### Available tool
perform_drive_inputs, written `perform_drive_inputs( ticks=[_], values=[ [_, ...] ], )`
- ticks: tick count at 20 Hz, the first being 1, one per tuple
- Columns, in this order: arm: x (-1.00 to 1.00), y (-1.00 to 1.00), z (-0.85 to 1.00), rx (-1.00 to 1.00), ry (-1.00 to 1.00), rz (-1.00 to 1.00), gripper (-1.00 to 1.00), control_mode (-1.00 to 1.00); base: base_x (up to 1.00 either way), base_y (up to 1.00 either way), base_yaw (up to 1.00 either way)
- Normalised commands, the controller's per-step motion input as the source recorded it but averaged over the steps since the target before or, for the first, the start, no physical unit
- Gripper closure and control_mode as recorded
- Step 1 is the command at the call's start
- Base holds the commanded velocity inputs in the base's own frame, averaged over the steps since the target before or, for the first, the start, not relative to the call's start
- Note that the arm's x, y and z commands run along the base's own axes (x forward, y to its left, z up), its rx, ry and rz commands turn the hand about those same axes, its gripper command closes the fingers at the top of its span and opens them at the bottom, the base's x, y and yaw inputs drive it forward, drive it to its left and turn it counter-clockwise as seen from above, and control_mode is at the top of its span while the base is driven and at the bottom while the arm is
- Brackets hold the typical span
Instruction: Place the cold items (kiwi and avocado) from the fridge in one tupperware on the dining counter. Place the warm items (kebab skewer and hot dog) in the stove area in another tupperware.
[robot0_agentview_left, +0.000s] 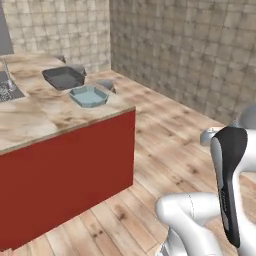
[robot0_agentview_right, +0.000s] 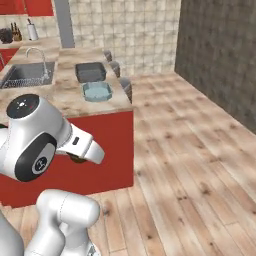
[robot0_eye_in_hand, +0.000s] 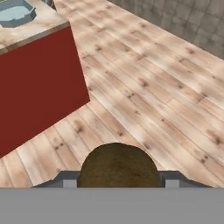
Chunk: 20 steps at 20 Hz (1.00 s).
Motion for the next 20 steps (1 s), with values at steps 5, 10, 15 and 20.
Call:
perform_drive_inputs(
  ticks=[5,10,15,20],
  values=[
    [0.0,0.0,0.0,0.0,0.0,0.0,1.0,1.0,0.67,-0.45,0.73],
    [0.0,0.0,0.0,0.0,0.0,0.0,1.0,1.0,0.17,-0.5,0.54],
    [0.0,0.0,0.0,0.0,0.0,0.0,1.0,1.0,0.09,-0.03,0.05],
    [0.0,0.0,0.0,0.0,0.0,0.0,1.0,1.0,0.68,0.0,0.0]
  ],
)
